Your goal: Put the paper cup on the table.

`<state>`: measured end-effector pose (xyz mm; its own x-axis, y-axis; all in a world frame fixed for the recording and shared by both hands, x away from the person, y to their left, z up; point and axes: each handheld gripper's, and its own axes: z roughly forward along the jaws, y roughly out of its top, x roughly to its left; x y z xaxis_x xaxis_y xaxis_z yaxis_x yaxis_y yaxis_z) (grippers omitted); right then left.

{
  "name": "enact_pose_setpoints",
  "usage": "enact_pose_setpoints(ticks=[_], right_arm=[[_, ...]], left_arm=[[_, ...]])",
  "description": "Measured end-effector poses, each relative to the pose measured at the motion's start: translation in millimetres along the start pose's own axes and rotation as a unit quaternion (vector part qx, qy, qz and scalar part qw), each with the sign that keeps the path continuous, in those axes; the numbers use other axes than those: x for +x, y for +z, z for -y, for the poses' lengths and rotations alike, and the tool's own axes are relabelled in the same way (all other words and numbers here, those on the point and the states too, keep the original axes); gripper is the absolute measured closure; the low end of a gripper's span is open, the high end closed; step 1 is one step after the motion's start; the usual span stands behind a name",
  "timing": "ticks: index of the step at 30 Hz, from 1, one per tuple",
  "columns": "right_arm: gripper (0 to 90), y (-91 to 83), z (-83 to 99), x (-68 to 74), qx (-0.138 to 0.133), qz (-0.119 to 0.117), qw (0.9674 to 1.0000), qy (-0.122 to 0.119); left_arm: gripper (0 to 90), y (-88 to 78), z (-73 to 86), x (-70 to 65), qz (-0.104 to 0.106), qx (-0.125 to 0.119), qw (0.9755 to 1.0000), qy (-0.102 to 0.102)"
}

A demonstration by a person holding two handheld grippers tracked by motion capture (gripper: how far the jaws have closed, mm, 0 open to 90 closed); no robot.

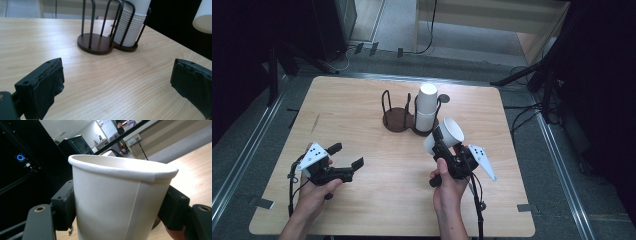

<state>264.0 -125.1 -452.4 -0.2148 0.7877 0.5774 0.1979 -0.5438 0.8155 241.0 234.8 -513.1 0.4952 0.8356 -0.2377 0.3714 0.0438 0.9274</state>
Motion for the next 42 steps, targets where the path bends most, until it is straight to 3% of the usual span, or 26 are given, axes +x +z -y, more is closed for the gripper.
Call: enact_pose_setpoints(ticks=[5, 10, 21, 27, 35, 42], right_arm=[[27.4, 4.1, -3.2, 0.8, -0.013, -0.001, 0.9993, -0.035], [27.4, 7.6, -5.2, -2.6, -0.015, 0.003, 0.9985, -0.053], [27.6, 14.4, -9.2, -9.5, -0.024, 0.006, 0.9951, -0.096], [27.5, 22.1, -11.6, -17.9, -0.029, 0.01, 0.9908, -0.132], [27.5, 30.3, -13.3, -31.1, -0.038, 0.009, 0.9821, -0.184], [27.5, 37.6, -15.7, -42.6, -0.036, 0.012, 0.977, -0.21]], left_arm=[[0.0, -7.8, 3.7, 7.4, -0.018, 0.002, 0.9998, -0.001], [0.0, -15.4, 7.7, 14.7, -0.038, 0.006, 0.9993, 0.001], [0.0, -27.2, 19.8, 32.4, -0.062, 0.015, 0.9978, -0.018], [0.0, -34.6, 24.6, 41.5, -0.082, 0.021, 0.996, -0.028], [0.0, -48.4, 32.9, 56.1, -0.102, 0.027, 0.9937, -0.037], [0.0, -59.7, 39.0, 67.3, -0.118, 0.035, 0.9914, -0.044]])
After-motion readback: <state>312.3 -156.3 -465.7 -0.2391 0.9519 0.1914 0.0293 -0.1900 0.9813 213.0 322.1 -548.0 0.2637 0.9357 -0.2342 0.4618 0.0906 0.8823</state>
